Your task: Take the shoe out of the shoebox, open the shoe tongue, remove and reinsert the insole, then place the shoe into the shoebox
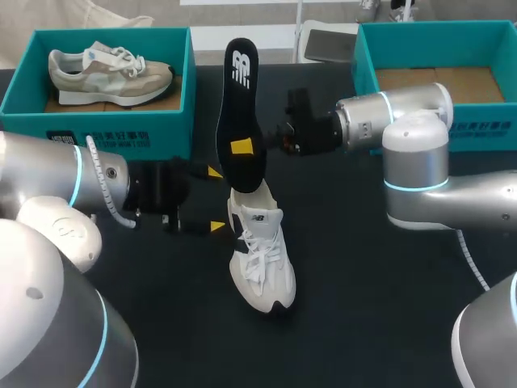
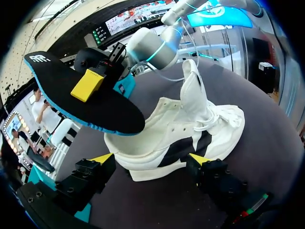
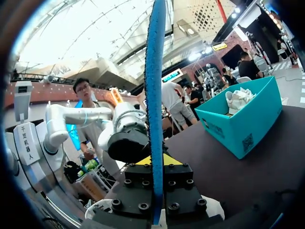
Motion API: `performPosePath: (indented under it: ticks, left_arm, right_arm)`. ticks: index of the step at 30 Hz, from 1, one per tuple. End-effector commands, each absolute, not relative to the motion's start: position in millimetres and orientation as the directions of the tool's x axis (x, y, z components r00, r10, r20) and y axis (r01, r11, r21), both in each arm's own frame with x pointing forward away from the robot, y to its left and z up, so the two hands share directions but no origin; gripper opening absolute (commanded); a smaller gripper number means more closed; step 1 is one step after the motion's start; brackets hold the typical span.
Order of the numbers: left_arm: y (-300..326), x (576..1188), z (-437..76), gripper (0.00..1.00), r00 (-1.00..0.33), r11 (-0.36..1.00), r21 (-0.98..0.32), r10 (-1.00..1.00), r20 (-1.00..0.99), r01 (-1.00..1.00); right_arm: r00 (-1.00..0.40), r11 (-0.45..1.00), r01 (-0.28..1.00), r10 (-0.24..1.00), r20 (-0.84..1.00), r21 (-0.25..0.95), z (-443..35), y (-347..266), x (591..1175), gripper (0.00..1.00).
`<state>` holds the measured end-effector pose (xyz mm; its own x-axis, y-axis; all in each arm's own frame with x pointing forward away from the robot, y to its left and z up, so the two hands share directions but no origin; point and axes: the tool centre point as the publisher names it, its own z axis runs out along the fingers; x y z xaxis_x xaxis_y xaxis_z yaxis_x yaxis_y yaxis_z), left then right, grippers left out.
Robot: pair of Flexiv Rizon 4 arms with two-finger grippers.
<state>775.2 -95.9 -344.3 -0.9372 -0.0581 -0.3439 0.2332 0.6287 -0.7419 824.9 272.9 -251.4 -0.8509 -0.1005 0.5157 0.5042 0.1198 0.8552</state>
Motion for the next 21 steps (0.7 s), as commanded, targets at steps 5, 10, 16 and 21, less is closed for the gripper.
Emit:
performPosePath:
  ticks: [5, 10, 16, 21]
  left_arm:
    - [-109, 781, -348, 1.0, -0.935, 0.627, -0.746, -0.077, -0.346, 0.224]
    - [-109, 781, -350, 1.0, -0.935, 0.628, -0.745, -0.077, -0.346, 0.224]
    - [-108, 781, -352, 1.0, -0.936, 0.632, -0.745, -0.087, -0.341, 0.213]
    - [-108, 782, -352, 1.0, -0.936, 0.626, -0.751, -0.09, -0.34, 0.212]
  right_arm:
    - [-0.848, 0.115, 0.509, -0.103, 0.52, 0.853, -256, 273, 825, 0.0]
    - [-0.835, 0.123, 0.525, -0.115, 0.538, 0.842, -263, 270, 823, 0.0]
    - [-0.833, 0.13, 0.529, -0.112, 0.543, 0.839, -275, 265, 822, 0.0]
    - [-0.829, 0.146, 0.532, -0.108, 0.548, 0.834, -284, 262, 824, 0.0]
